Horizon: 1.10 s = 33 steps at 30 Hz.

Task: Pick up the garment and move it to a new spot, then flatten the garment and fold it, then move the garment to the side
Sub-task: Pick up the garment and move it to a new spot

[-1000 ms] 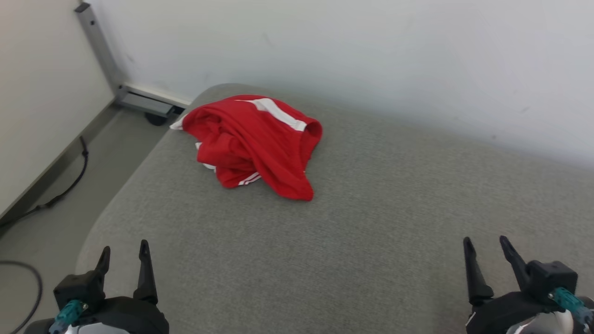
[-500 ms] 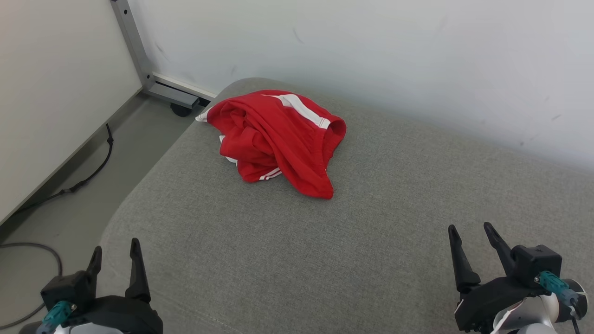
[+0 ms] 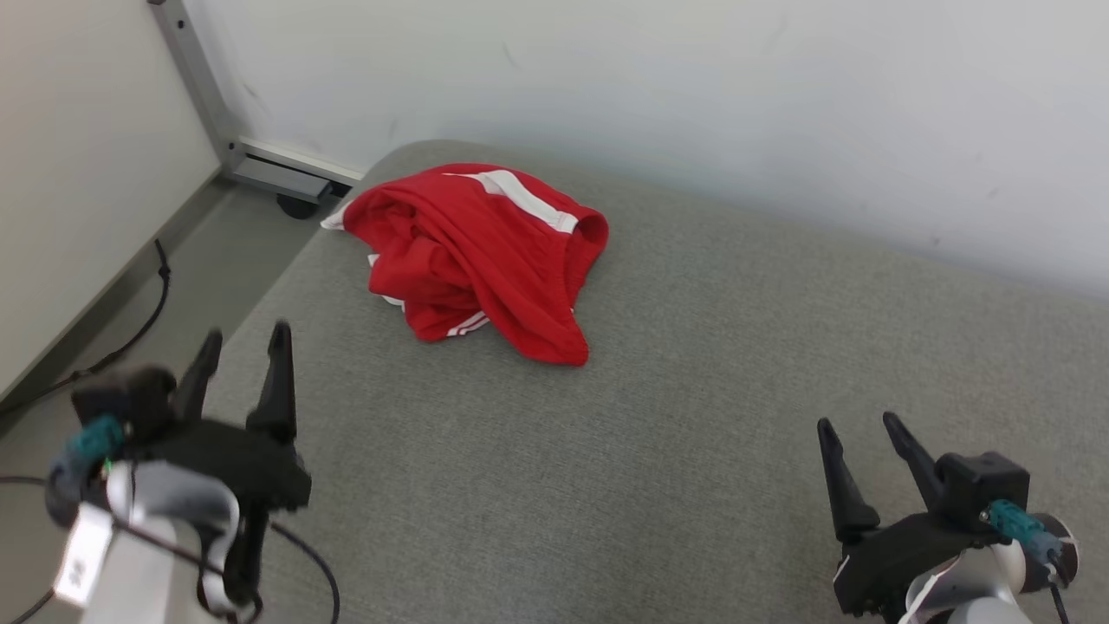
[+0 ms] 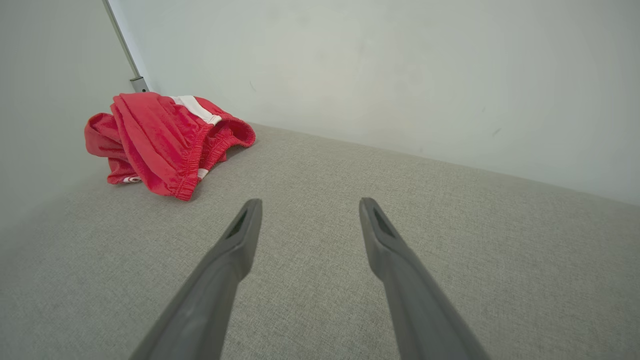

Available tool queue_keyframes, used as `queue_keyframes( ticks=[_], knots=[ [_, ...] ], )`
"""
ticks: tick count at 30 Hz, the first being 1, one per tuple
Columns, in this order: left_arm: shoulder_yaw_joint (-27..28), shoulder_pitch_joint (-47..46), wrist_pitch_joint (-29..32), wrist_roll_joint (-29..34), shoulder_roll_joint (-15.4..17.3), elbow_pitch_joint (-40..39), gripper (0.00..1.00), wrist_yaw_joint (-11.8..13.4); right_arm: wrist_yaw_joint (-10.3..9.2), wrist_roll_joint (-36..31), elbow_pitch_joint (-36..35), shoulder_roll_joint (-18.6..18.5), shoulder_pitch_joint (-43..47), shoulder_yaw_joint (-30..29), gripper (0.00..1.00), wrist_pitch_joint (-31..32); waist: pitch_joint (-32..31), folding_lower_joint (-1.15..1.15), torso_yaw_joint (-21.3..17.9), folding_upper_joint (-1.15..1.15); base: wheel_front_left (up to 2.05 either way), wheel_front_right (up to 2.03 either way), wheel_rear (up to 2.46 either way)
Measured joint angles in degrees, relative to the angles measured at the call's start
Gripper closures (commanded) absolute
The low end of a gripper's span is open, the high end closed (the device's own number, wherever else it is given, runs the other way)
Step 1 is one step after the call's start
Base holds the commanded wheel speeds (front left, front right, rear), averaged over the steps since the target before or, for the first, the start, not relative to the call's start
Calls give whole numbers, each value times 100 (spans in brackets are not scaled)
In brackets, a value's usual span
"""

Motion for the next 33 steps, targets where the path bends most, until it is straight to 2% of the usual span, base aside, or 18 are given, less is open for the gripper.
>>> queue_keyframes(
  ticks=[9, 15, 24, 28, 33],
  knots=[
    [176, -1688, 558, -358, 165, 703, 0, -339, 5, -51, -126, -133, -287, -22, 0, 105, 397, 0, -474, 0, 0, 0, 0],
    [363, -2495, 905, -703, 223, 1280, 0, -400, 7, -59, -264, -254, -458, -74, 0, 159, 665, 0, -710, 0, 0, 0, 0],
    [286, -3665, 1471, -656, 469, 2359, 0, -500, 60, -109, -349, -396, -823, -77, 0, 308, 1180, 1, -1109, 1, 0, 0, 0],
    [182, -3969, 1750, -602, 522, 2808, 0, -526, 100, -112, -444, -445, -946, -91, 0, 357, 1393, 1, -1272, 1, 0, 0, 0],
    [118, -4256, 2152, -545, 751, 3326, 0, -550, 100, -153, -489, -492, -1133, -118, 0, 410, 1653, 1, -1456, 1, 0, 0, 0]
  ],
)
